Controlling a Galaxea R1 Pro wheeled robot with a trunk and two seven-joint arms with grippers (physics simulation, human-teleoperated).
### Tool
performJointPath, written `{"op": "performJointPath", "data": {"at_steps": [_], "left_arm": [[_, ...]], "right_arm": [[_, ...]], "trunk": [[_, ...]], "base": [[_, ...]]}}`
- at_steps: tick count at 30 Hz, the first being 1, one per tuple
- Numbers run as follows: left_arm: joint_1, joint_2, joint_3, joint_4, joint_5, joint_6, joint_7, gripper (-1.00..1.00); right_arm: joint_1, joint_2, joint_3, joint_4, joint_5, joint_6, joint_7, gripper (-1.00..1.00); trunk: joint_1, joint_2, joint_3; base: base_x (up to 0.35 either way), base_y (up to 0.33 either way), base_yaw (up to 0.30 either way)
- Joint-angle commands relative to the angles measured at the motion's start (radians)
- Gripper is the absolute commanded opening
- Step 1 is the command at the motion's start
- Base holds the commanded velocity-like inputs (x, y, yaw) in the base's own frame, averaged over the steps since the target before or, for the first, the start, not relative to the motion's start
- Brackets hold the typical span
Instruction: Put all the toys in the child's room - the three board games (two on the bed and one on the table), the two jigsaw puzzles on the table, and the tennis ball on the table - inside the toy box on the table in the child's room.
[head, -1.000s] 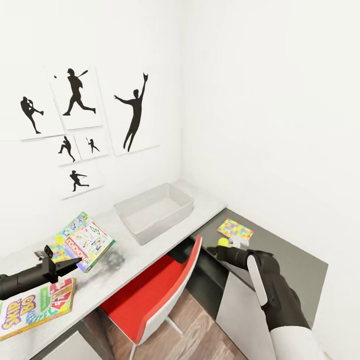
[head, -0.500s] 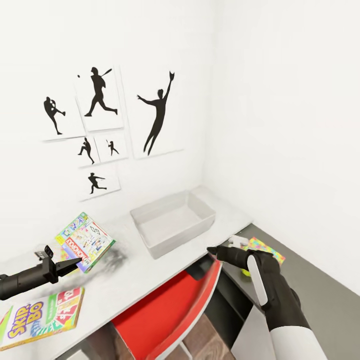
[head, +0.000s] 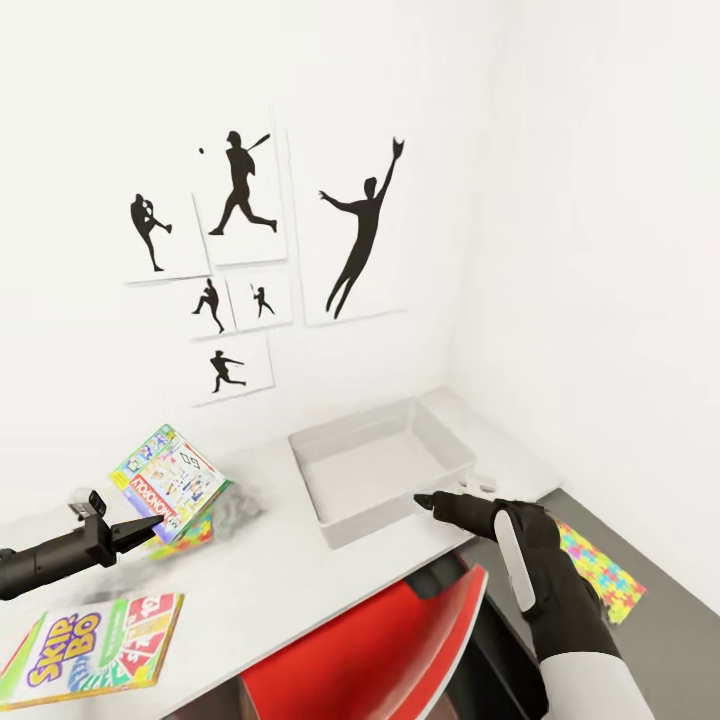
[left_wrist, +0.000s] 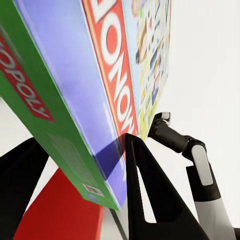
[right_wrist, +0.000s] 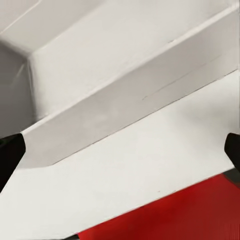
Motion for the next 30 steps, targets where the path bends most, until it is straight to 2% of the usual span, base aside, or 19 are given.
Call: {"op": "performJointPath", "data": {"at_steps": [1,14,18,30], "left_arm": [[-0.001,0.0,0.0,0.0,0.0,0.01,-0.004,-1.0],[-0.001,0.0,0.0,0.0,0.0,0.01,-0.004,-1.0],[-0.001,0.0,0.0,0.0,0.0,0.01,-0.004,-1.0],[-0.001,0.0,0.001,0.0,-0.001,0.01,-0.003,-1.0]], "right_arm": [[-0.001,0.001,-0.003,-0.001,-0.003,0.006,0.002,1.0],[-0.001,0.0,-0.004,-0.002,-0.003,0.007,0.003,1.0],[-0.001,0.0,-0.004,-0.006,-0.007,0.009,0.004,1.0],[-0.001,-0.002,-0.007,0.002,-0.006,0.006,0.005,1.0]], "trunk": [[0.001,-0.002,-0.002],[0.001,-0.002,-0.002],[0.001,-0.002,-0.002],[0.001,-0.002,-0.002]], "base": [[0.184,-0.01,0.288],[0.113,-0.005,0.288],[0.117,-0.163,0.28],[0.091,-0.064,0.04]]}}
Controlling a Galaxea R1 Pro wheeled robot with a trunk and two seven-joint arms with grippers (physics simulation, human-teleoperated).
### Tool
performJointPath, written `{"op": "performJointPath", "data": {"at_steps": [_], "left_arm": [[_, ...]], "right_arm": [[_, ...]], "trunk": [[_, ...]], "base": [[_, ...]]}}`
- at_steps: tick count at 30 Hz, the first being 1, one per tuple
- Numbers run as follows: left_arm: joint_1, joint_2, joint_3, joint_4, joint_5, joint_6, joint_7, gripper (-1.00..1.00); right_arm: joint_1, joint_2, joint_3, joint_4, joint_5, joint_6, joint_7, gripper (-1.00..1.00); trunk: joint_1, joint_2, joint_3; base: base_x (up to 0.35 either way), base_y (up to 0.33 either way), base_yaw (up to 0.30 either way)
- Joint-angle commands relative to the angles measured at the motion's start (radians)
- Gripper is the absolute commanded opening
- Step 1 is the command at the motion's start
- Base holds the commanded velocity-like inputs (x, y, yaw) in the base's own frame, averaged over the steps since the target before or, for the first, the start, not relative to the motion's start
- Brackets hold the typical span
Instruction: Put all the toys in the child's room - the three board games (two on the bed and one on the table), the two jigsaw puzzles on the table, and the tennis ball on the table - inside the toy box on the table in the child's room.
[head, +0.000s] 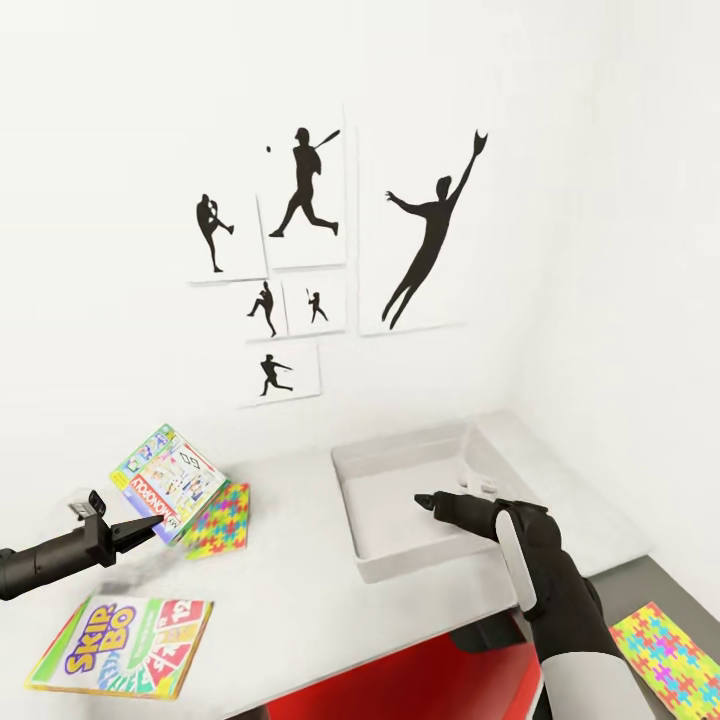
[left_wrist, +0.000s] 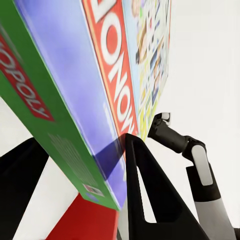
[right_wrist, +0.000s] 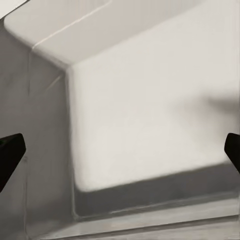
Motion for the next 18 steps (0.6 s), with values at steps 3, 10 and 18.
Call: {"op": "performJointPath", "data": {"at_steps": [3,10,18], "left_arm": [[-0.001,0.0,0.001,0.0,0.0,0.01,-0.004,-1.0],[-0.001,0.0,0.001,0.0,-0.001,0.01,-0.003,-1.0],[0.0,0.0,0.003,0.0,-0.001,0.009,-0.004,-1.0]], "right_arm": [[-0.001,0.001,-0.004,-0.001,-0.005,0.006,0.003,1.0],[-0.001,0.001,-0.004,-0.001,-0.003,0.006,0.003,1.0],[-0.001,0.001,-0.004,-0.001,-0.001,0.006,0.003,1.0]], "trunk": [[0.001,-0.002,-0.002],[0.001,-0.002,-0.002],[0.001,-0.002,-0.002]], "base": [[0.05,-0.006,0.0],[0.101,-0.053,0.0],[0.06,-0.05,0.0]]}}
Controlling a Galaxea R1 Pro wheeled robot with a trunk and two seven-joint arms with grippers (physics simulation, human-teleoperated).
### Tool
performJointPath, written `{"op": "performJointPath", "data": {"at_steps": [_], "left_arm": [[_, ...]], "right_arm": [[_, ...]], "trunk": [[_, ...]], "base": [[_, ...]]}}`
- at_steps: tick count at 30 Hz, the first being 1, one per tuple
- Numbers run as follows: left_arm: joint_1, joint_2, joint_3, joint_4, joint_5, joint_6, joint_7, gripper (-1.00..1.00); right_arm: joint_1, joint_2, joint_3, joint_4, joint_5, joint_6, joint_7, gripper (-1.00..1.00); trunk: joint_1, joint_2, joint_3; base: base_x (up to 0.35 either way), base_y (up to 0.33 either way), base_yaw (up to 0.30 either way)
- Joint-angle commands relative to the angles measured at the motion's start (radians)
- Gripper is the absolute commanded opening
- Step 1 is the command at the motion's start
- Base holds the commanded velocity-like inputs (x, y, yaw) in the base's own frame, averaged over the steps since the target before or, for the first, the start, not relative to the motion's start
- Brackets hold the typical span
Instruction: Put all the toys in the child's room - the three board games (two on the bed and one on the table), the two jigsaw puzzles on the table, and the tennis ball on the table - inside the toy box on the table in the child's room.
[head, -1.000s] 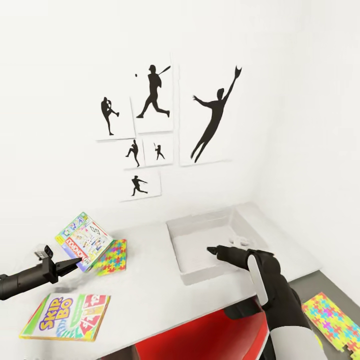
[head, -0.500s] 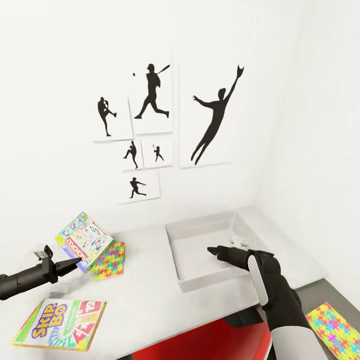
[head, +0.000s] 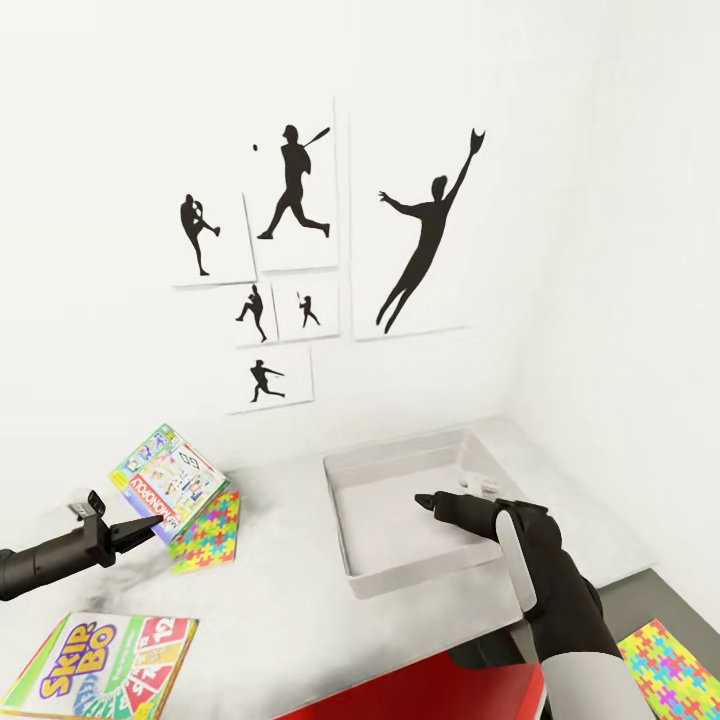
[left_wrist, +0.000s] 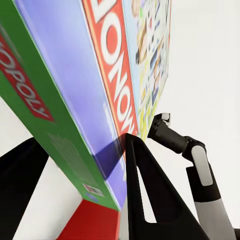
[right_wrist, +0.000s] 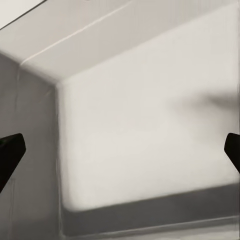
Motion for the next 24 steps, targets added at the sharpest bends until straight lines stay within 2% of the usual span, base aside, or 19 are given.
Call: {"op": "performJointPath", "data": {"at_steps": [1,17,24], "left_arm": [[-0.001,0.001,0.0,0.0,0.0,0.01,-0.003,-1.0],[-0.001,0.002,0.0,0.0,0.0,0.009,-0.004,-1.0],[-0.001,0.002,0.001,0.0,0.0,0.009,-0.004,-1.0]], "right_arm": [[-0.001,0.001,-0.003,-0.001,-0.003,0.005,0.002,1.0],[-0.001,0.001,-0.003,-0.001,-0.005,0.009,0.002,1.0],[-0.001,0.001,-0.002,-0.005,-0.006,0.01,0.001,1.0]], "trunk": [[0.001,-0.002,-0.002],[0.001,-0.002,-0.002],[0.001,-0.002,-0.002]], "base": [[0.034,-0.033,0.0],[0.043,-0.004,0.0],[0.132,0.0,0.0]]}}
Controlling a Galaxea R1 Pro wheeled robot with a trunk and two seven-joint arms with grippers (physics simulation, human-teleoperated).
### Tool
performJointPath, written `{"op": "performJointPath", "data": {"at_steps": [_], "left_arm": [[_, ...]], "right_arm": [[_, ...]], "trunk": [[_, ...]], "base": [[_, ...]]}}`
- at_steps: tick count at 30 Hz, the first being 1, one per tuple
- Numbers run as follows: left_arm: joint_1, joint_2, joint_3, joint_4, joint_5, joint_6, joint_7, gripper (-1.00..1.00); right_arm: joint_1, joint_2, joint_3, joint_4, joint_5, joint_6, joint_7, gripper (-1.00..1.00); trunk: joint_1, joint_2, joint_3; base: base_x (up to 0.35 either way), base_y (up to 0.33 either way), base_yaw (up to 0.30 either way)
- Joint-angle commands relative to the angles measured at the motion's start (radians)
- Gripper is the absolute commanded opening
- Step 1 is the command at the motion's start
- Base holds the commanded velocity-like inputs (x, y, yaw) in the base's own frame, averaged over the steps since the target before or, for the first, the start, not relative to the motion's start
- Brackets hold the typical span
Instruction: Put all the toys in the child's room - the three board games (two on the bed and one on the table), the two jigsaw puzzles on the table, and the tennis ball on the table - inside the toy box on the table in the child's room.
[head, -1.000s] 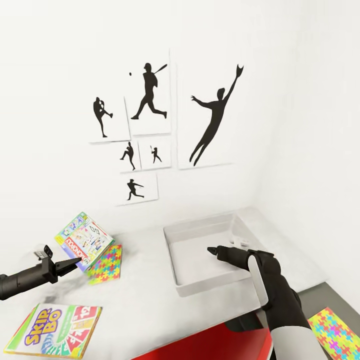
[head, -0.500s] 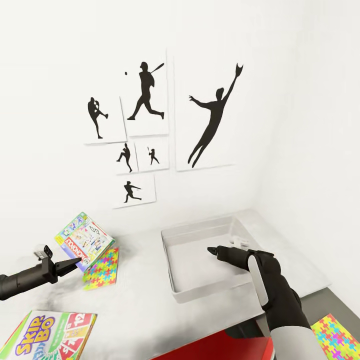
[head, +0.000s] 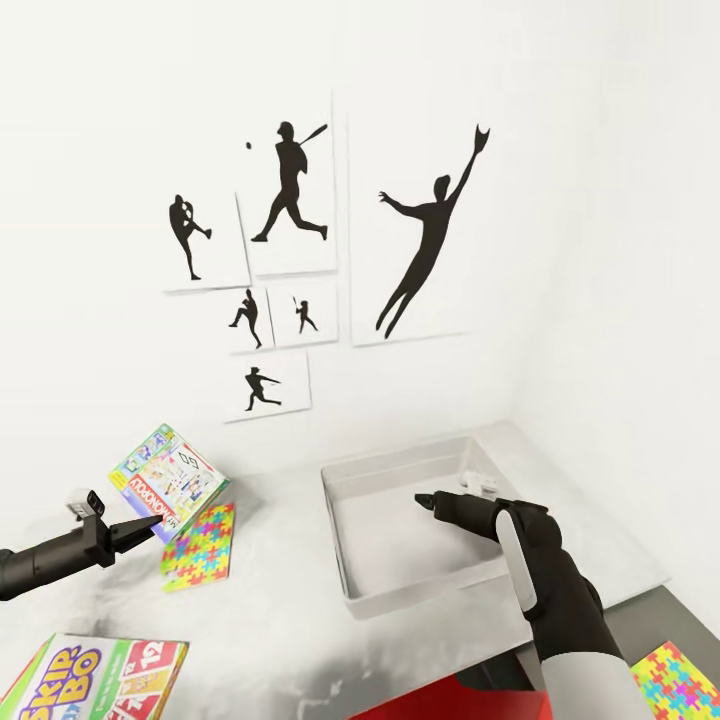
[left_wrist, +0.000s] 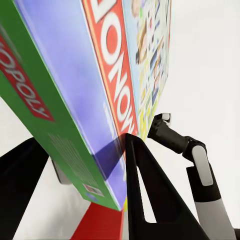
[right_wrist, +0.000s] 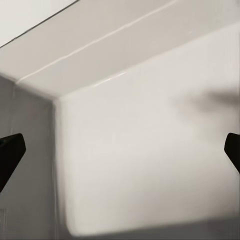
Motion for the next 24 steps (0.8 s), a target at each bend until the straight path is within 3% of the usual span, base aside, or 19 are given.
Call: {"op": "performJointPath", "data": {"at_steps": [1,24], "left_arm": [[-0.001,0.0,0.0,0.0,0.0,0.01,-0.004,-1.0],[-0.002,0.0,0.005,-0.003,0.003,0.016,-0.004,-1.0]], "right_arm": [[-0.001,0.001,-0.003,-0.001,-0.002,0.005,0.003,1.0],[-0.001,0.001,-0.005,-0.005,-0.009,0.008,0.004,1.0]], "trunk": [[0.001,-0.002,-0.002],[0.001,-0.002,-0.002]], "base": [[0.032,0.0,0.0],[0.002,0.0,0.0]]}}
